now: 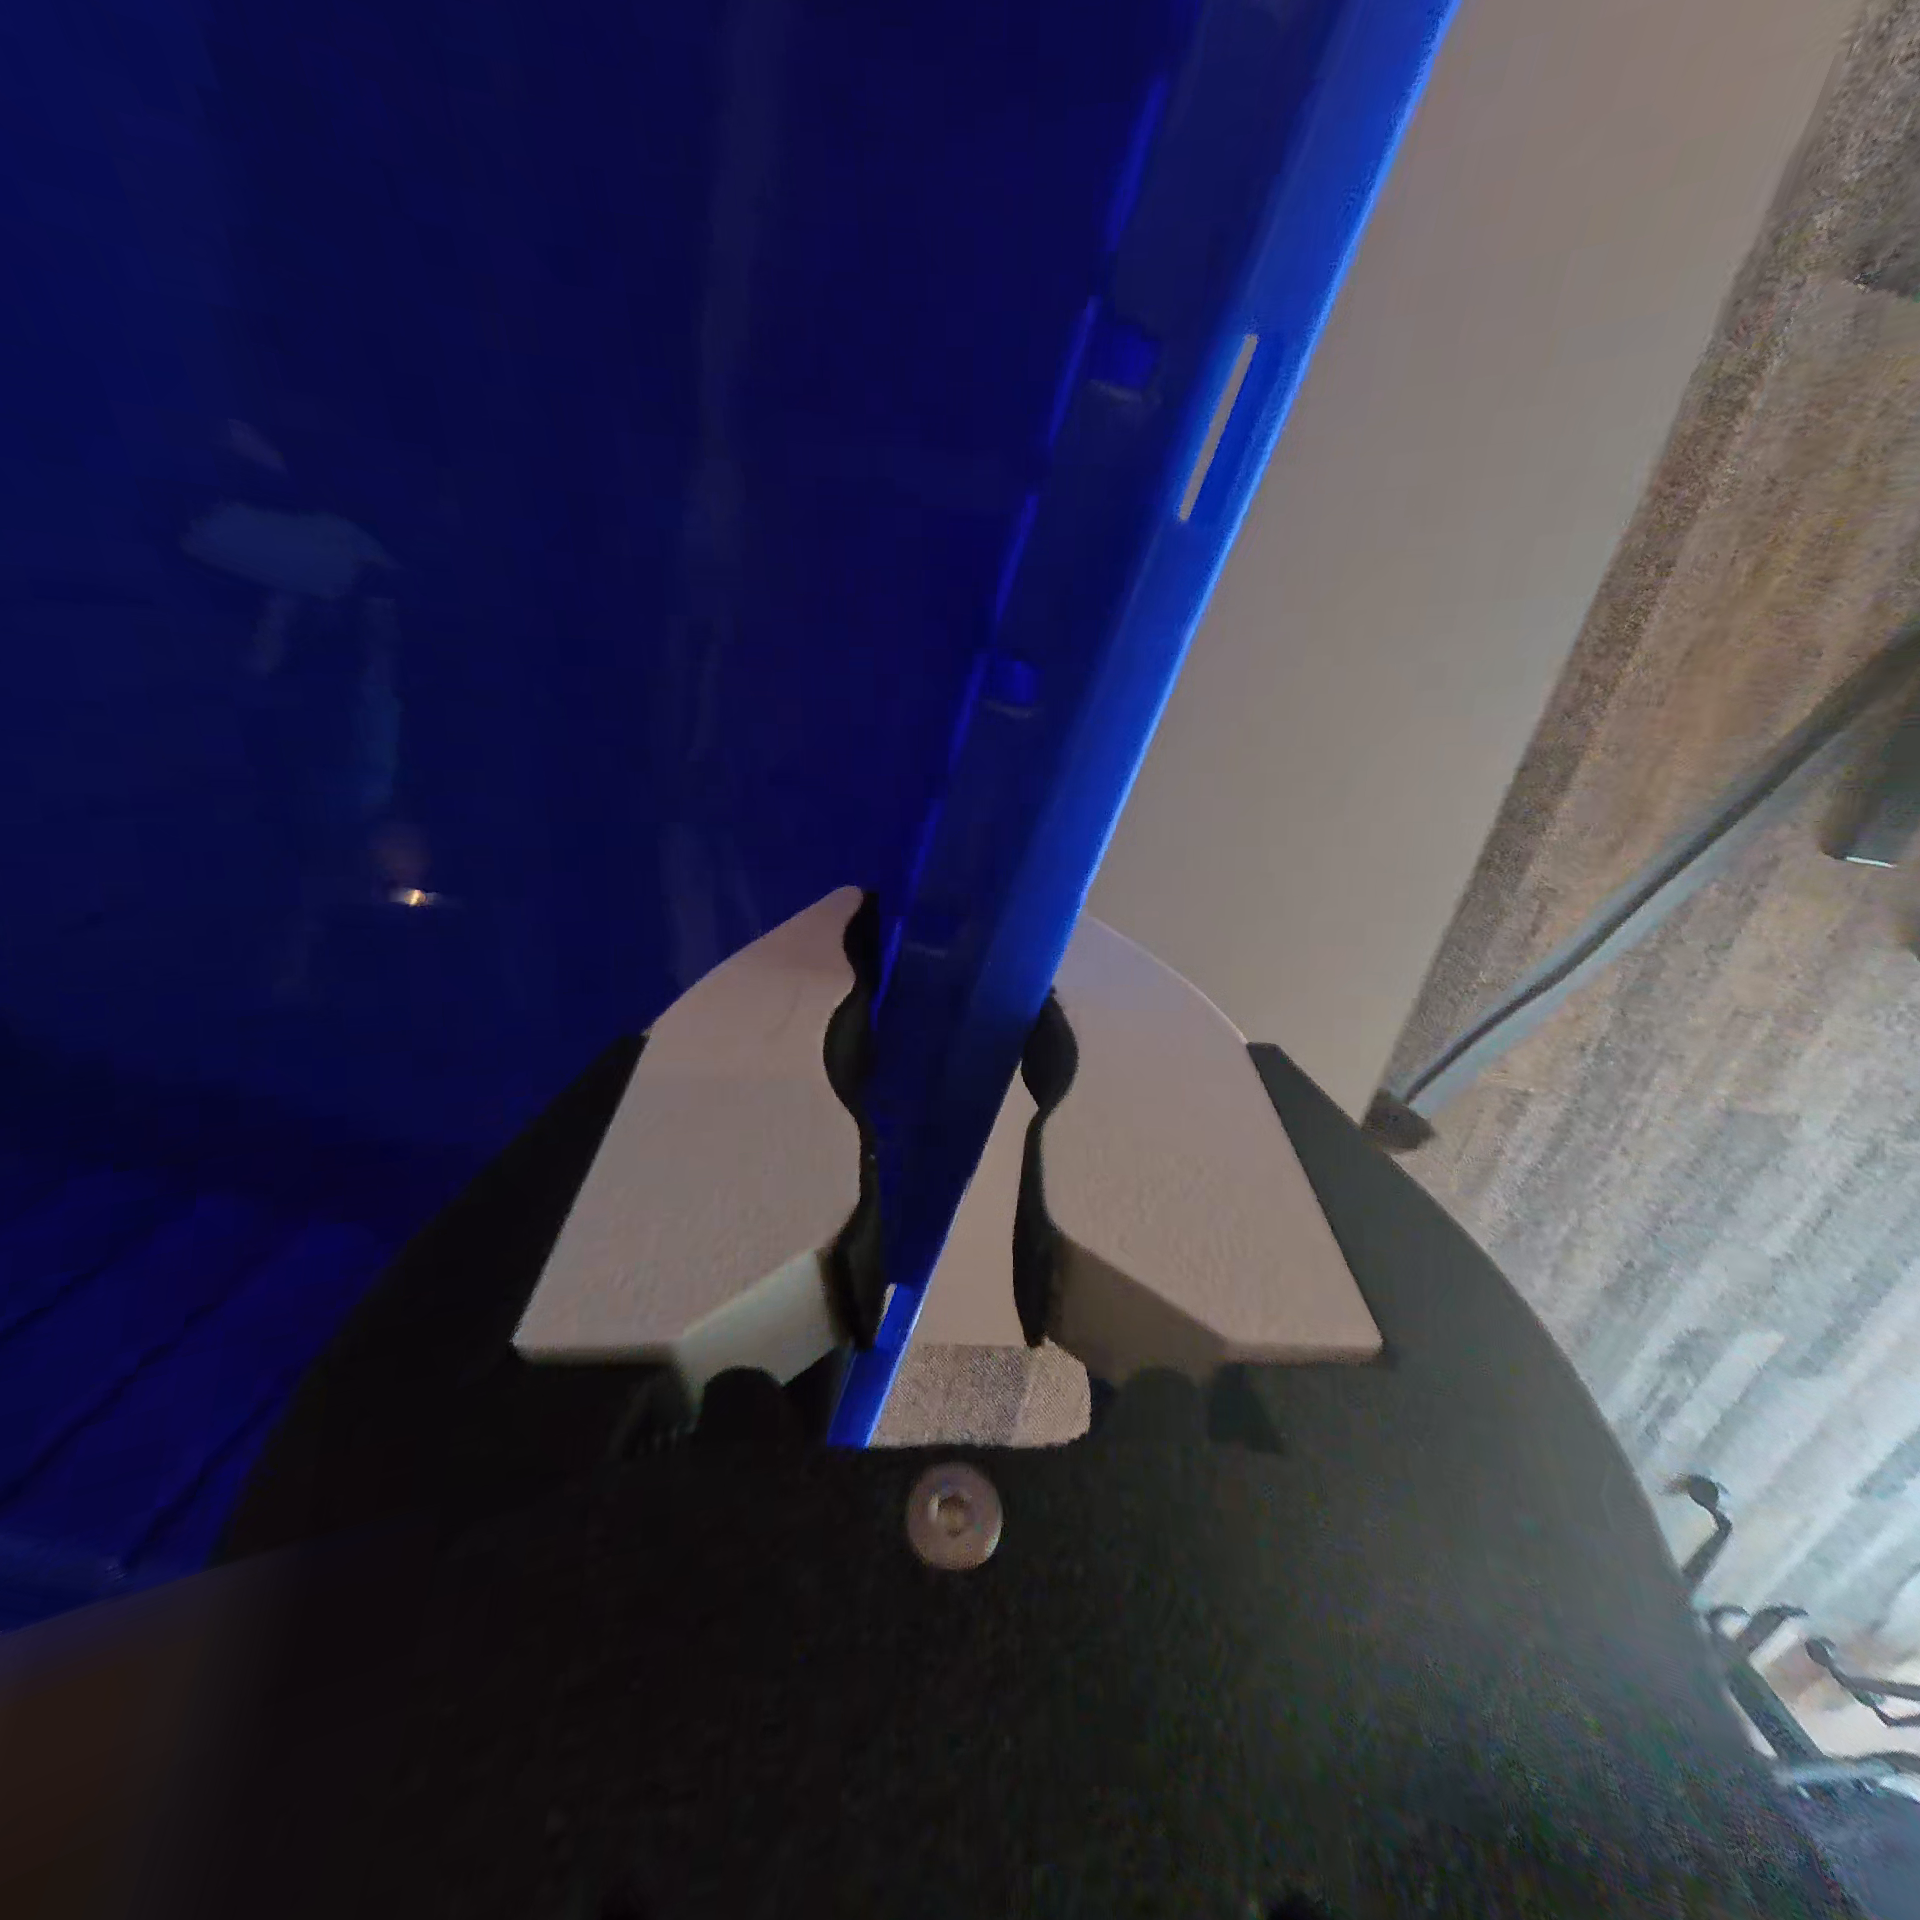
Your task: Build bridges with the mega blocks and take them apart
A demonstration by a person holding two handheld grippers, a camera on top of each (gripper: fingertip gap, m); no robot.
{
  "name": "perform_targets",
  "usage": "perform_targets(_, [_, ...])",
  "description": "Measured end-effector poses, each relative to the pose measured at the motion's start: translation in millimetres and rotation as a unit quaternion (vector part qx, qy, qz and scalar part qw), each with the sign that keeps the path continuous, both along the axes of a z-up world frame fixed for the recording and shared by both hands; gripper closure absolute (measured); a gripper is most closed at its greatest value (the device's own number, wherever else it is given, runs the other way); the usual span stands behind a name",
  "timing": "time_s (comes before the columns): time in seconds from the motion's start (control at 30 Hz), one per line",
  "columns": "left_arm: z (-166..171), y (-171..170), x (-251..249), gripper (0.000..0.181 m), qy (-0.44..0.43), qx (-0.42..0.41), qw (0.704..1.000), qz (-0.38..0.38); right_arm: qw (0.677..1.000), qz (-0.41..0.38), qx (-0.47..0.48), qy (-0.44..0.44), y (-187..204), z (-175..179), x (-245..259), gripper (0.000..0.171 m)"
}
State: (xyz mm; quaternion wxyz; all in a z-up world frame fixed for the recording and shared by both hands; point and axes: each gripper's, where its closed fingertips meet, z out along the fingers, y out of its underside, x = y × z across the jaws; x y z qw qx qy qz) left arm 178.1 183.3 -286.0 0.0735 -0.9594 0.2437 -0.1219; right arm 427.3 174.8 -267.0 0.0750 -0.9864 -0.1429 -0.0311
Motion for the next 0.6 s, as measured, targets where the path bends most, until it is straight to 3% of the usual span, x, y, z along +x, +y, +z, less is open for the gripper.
perform_targets(0.27, [3.4,9.4,51.6,0.152,0.005,-0.009,1.0,-0.011,1.0,0.004,-0.024,-0.012,18.7,-2.8,52.8,0.147])
perform_targets(0.6, [-2.9,22.1,68.9,0.149,0.0,-0.018,1.0,-0.011,1.0,0.025,-0.009,0.003,40.6,-13.2,67.3,0.147])
